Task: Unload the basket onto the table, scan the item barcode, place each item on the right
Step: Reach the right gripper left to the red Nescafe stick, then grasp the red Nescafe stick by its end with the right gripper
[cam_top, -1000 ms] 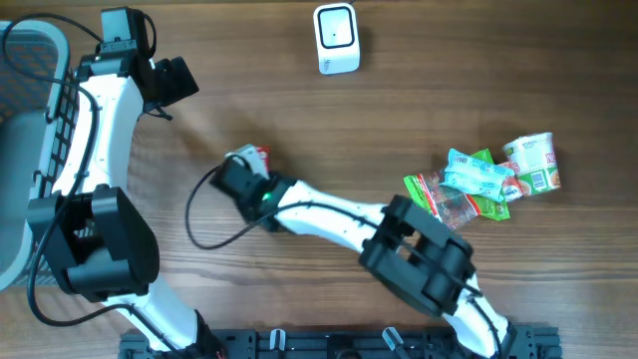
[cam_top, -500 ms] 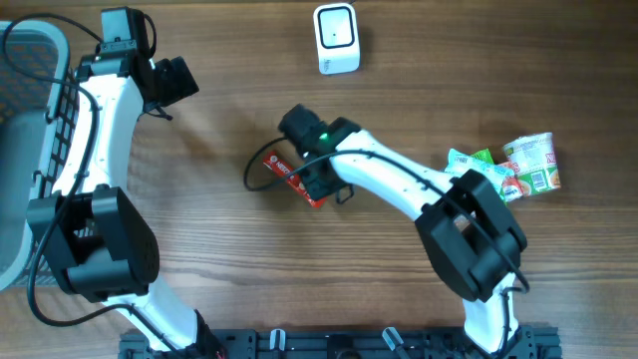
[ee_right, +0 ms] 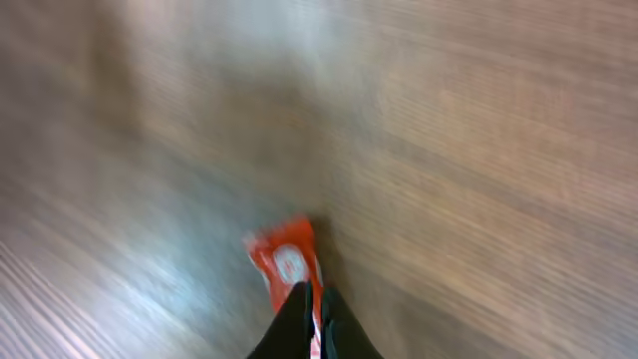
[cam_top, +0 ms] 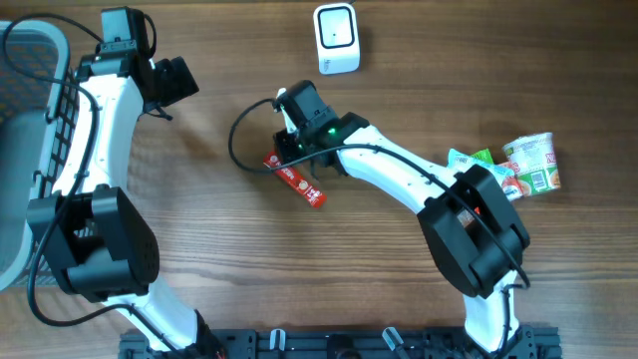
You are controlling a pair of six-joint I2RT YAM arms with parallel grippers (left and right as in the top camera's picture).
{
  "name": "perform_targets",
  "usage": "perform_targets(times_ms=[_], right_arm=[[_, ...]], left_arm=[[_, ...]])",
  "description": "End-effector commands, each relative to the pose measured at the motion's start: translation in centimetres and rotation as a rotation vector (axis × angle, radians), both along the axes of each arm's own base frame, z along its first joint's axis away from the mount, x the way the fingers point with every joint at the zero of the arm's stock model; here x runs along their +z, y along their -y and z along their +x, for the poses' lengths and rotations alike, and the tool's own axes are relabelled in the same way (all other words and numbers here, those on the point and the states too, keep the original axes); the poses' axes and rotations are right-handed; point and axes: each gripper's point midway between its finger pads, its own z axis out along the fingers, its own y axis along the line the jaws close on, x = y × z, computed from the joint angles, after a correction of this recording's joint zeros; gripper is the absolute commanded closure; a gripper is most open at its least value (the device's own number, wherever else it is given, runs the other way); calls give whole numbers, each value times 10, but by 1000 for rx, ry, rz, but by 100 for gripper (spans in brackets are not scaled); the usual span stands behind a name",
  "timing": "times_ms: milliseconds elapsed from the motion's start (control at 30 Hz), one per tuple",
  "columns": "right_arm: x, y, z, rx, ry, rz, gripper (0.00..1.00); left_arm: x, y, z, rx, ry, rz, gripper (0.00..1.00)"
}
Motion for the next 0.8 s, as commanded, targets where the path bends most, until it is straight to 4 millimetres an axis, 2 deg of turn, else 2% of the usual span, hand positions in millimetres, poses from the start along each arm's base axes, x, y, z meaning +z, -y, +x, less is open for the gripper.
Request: perform_targets(times_ms=[0,133,200,267,300,367,467,600,667,767], right_arm=[[-29,-11,4,-77,-66,52,89],[-59,-16,9,-131,-101,70,89],[-69,-18,5,-138,-141,80,90],[-67,-29,-9,-65,-200,130,90],[-61,-43,-29,67,-249,190,89],[-61,-46,-53,138,-341,209,89],[-75,-28,-84,151,-459,105,87],[-85,-1,-116,265,-529,-20,86],[-84,17,-117,266,-545,-91,85],[-73,37,-102,273,-509,-153,79]], left_arm=[[1,0,0,0,5,-6,0],[1,1,0,0,5,-6,0],[1,1,0,0,5,-6,0],[1,1,0,0,5,-6,0],[1,1,0,0,5,-6,0],[1,1,0,0,5,-6,0],[1,1,0,0,5,-6,0],[1,1,0,0,5,-6,0],[1,0,0,0,5,-6,0],[1,0,0,0,5,-6,0]])
